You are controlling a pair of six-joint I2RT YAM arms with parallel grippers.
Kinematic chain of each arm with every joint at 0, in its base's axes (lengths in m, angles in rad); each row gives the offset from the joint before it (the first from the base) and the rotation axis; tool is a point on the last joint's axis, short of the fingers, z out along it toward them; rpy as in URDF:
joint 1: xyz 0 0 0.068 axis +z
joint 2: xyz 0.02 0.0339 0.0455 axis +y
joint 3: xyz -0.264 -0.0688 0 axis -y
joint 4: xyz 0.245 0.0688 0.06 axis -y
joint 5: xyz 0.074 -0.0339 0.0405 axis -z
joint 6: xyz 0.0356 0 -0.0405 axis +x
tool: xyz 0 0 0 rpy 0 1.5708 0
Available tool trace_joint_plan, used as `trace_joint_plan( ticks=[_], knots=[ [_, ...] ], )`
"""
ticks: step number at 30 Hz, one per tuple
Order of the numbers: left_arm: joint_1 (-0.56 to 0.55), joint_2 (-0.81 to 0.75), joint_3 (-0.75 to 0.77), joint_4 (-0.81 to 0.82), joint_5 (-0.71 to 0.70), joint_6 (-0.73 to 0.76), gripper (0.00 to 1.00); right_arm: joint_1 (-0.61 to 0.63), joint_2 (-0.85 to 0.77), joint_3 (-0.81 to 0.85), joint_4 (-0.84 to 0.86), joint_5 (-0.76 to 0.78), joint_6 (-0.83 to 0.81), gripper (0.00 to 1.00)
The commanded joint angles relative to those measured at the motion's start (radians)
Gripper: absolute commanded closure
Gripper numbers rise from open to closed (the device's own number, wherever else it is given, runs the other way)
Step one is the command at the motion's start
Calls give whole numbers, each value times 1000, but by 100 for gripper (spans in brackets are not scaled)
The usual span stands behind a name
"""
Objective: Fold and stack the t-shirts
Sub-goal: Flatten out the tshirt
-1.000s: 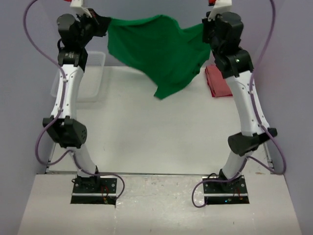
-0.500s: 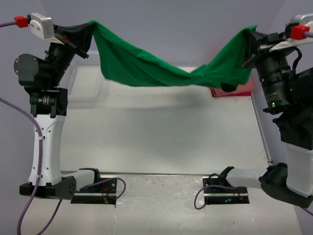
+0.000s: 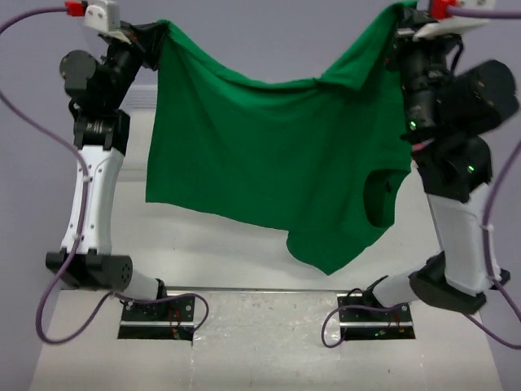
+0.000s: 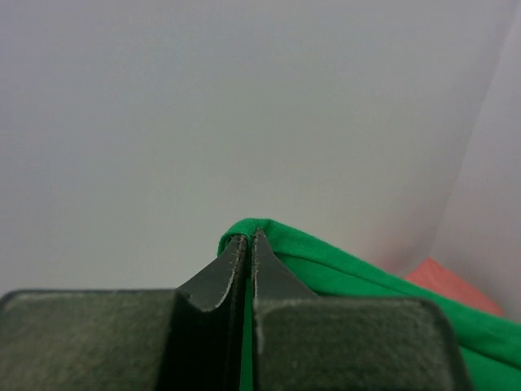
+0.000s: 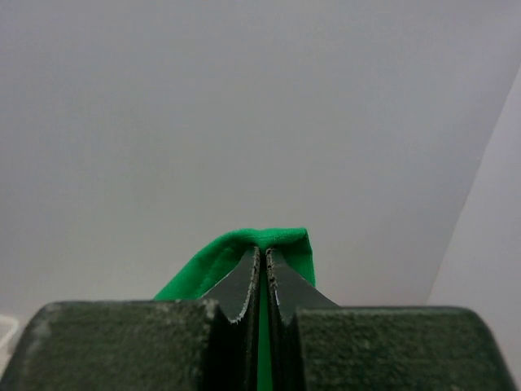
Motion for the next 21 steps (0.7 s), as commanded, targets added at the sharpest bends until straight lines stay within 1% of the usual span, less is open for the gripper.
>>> trace_joint_plan(
  ticks=[1,2,3,4,5,6,7,8,9,10,11,13,16,17,18,21],
  knots=[
    [25,214,110,92,-50,-2,100,-122,197,49,178,-116,-20,100],
    [25,330,251,83,-48,1,100,-148,243,76,211,-142,-17,100],
    [25,395,339,62,-42,5,100,-200,298,119,211,-168,-13,100],
    [25,455,439,33,-50,26,100,-223,361,273,167,-193,13,100],
    [25,571,618,-10,-62,37,100,-240,456,321,180,-222,17,100],
    [29,619,680,-14,-71,45,100,-271,477,322,209,-237,11,100],
    [34,656,731,17,-96,50,100,-289,487,308,275,-256,20,100],
    [34,696,753,54,-99,45,100,-303,498,293,307,-270,26,100],
    [34,699,741,86,-107,34,100,-328,507,291,321,-293,29,100],
    [69,698,719,157,-102,2,100,-338,520,340,305,-305,44,100],
    [75,684,684,184,-87,-10,100,-345,526,354,300,-308,47,100],
    [82,666,659,209,-79,-25,100,-349,495,334,273,-328,52,100],
    [80,609,565,245,-41,-48,100,-352,429,275,250,-352,76,100],
    [82,580,508,252,-32,-56,100,-352,414,255,245,-356,81,100],
    [79,572,494,241,-30,-56,100,-352,399,236,233,-362,98,100],
    [79,555,428,149,-42,-53,100,-352,397,209,98,-365,151,100]
  ],
)
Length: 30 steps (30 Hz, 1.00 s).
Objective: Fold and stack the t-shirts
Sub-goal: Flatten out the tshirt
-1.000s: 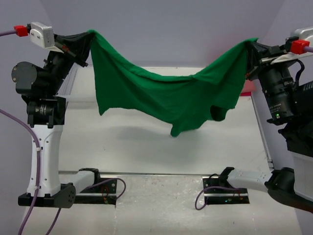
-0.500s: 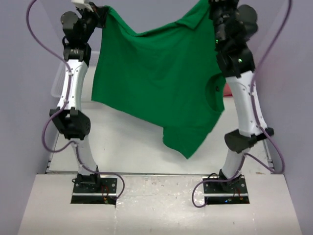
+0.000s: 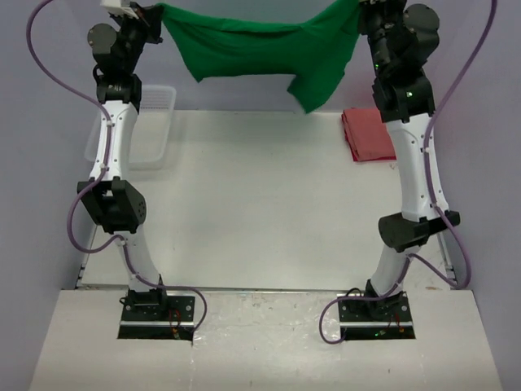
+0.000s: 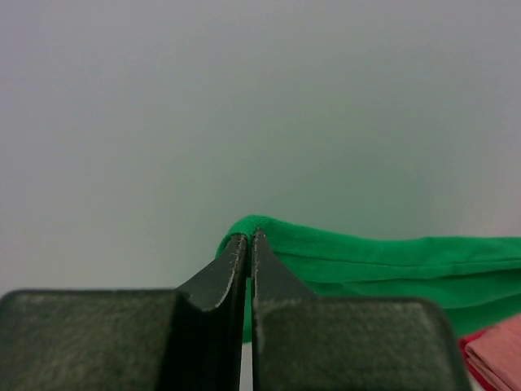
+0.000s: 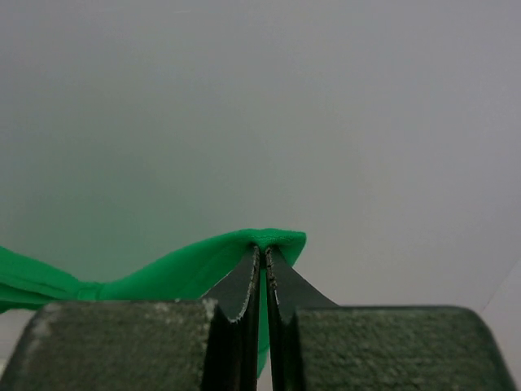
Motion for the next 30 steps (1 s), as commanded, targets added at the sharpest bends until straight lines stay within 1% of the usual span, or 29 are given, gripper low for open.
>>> trace_joint_plan(
  ticks=[1,2,3,4,5,6,7,8,9,10,11,12,13,14,15,16,17,18,19,21,22,23,26,27,29,30],
  knots=[
    [-6,-70,-81,-36,-3,-13,100,-1,-91,-35,-123,-22,92,100],
    [-6,-102,-195,-44,-12,-16,100,-1,-105,-76,-164,-20,124,100],
    [-6,-123,-264,-41,-20,-30,100,1,-126,-195,-199,-23,202,100],
    [-4,-165,-399,-61,-27,-62,100,2,-182,-267,-245,-34,251,100],
    [-6,-185,-465,-79,-35,-76,100,10,-212,-342,-271,-38,289,100],
    [-7,-200,-521,-99,-40,-90,100,18,-247,-525,-277,-31,387,100],
    [-7,-208,-573,-194,-61,-129,100,25,-282,-600,-309,-41,417,100],
    [-7,-219,-658,-260,-55,-130,100,53,-334,-674,-334,-16,444,100],
    [-15,-223,-703,-309,-63,-127,100,68,-370,-844,-340,15,522,100],
    [-15,-222,-777,-449,-108,-155,100,85,-405,-927,-369,14,558,100],
    [-13,-219,-812,-539,-141,-177,100,132,-490,-1025,-360,18,593,100],
    [-16,-220,-855,-604,-165,-182,100,160,-534,-1187,-365,62,668,100],
    [-16,-223,-947,-642,-141,-160,100,185,-574,-1248,-412,77,722,100],
    [-15,-222,-970,-699,-149,-154,100,232,-612,-1298,-443,80,772,100],
    [-18,-228,-1000,-736,-165,-151,100,255,-690,-1388,-474,72,870,100],
    [-18,-242,-1039,-765,-129,-137,100,286,-732,-1424,-526,74,918,100],
    [-19,-287,-1131,-765,-106,-145,100,356,-770,-1461,-553,95,964,100],
    [-21,-320,-1179,-759,-28,-146,100,383,-859,-1531,-573,91,1041,100],
    [-19,-379,-1264,-743,-3,-145,100,403,-896,-1558,-590,60,1072,100],
    [-26,-436,-1335,-739,-1,-166,100,443,-995,-1623,-620,45,1171,100],
    [-26,-479,-1384,-753,15,-172,100,459,-1019,-1639,-642,40,1196,100],
    [-30,-499,-1405,-776,-13,-182,100,473,-1049,-1658,-699,57,1248,100],
    [-33,-570,-1469,-797,-31,-179,100,495,-1089,-1717,-751,86,1296,100],
    [-33,-576,-1466,-861,-90,-180,100,495,-1102,-1737,-755,77,1299,100],
    [-35,-581,-1445,-909,-129,-183,100,506,-1120,-1765,-770,49,1325,100],
    [-35,-594,-1452,-943,-152,-211,100,513,-1123,-1791,-768,41,1342,100]
  ],
)
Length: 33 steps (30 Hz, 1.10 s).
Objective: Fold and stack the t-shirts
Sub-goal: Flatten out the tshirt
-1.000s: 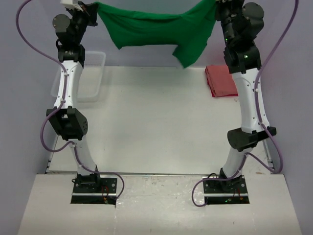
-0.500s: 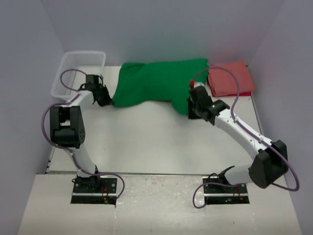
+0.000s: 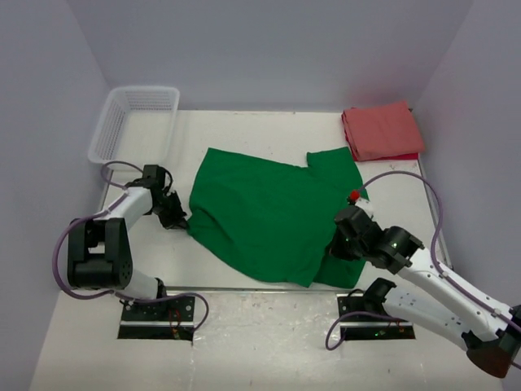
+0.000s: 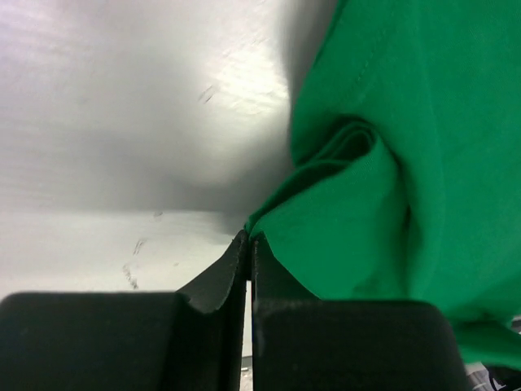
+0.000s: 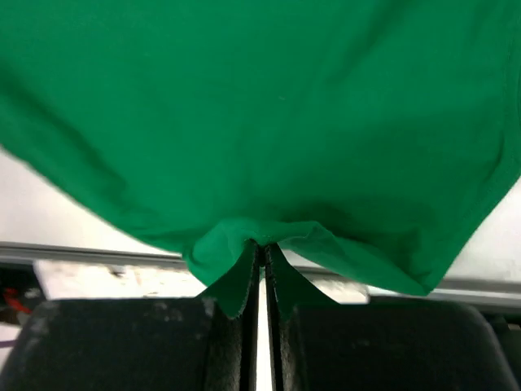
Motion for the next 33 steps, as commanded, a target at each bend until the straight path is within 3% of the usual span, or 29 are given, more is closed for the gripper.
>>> trace_joint_plan(
  ticks=[1,11,22,33],
  knots=[
    [-4,-50,-4,-107,-58,-42,100,33,-1,-58,-73,4,127,100],
    [-4,-232,-33,-170,-140,-101,100,53,71,-29,-134,47,185,100],
    [-5,-254,36,-345,-224,-124,100,58,20,29,-304,106,300,100],
    [-4,-311,61,-410,-284,-144,100,66,-35,57,-419,87,342,100]
  ],
)
